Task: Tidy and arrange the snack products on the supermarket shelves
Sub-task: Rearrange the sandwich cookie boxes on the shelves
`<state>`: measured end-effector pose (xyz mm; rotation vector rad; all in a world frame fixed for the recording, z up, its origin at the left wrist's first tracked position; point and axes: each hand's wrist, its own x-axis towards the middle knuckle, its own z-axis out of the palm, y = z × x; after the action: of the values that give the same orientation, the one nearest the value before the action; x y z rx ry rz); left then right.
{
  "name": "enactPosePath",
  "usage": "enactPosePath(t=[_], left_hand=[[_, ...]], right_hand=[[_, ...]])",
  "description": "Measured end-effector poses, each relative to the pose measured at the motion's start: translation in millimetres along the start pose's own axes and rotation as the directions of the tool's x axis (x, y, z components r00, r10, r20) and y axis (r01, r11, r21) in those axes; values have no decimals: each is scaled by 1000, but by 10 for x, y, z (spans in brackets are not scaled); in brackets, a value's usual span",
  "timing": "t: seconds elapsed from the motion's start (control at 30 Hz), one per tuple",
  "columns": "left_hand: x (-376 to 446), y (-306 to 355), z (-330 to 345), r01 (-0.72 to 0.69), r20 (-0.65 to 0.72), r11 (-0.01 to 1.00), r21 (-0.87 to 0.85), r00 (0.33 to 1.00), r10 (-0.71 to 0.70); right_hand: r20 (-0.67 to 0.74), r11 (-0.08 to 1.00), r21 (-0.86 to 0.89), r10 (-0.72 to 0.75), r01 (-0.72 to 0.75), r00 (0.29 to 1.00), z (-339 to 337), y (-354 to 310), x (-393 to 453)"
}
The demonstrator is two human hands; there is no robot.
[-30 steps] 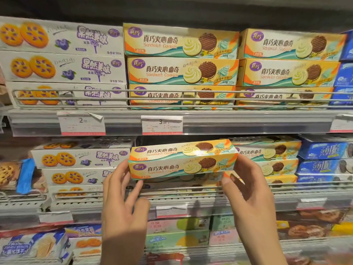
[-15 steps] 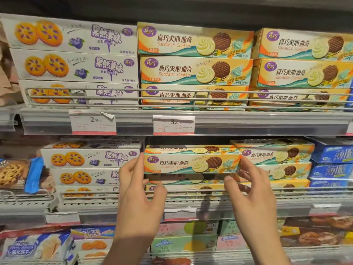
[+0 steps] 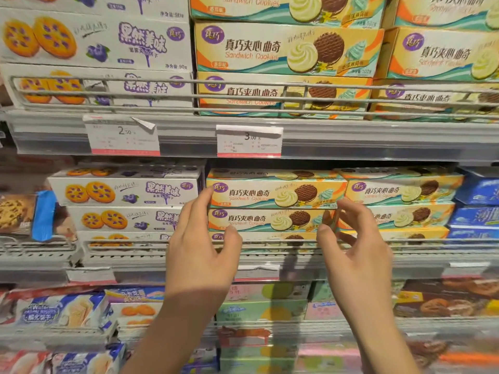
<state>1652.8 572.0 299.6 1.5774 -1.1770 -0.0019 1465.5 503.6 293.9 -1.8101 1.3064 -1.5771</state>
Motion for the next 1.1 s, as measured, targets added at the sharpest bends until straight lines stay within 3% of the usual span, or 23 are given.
enactPosePath(t=[0.23,0.37,0.53,0.67,0.83,1.1], left_hand=[[55,-100,-8,35,48,998,-46,998,-33],[45,-148,-52,71,83,974,-216,995,-54],[-253,-216,-139,-32,-134,938,-344,991,-16],[-510,-478,-8,154,-162,927,-343,962,-219],[-774,-885,261,425,16,866,-262,899,-437],[-898,-1070,415,523,131,842,-128,851,-509]], right_hand=[[43,1000,2,-11,11,999,-44,35,50],[88,999,35,-26,23,996,-98,83,79],[1,991,133,-29,29,1000,-186,271,-126],[-28,994,98,55,-52,998,-132,623,-364],[95,966,0,257,-258,962,58,1063,-615],[242,939,-60,343,-339,908,190,1245,-743]])
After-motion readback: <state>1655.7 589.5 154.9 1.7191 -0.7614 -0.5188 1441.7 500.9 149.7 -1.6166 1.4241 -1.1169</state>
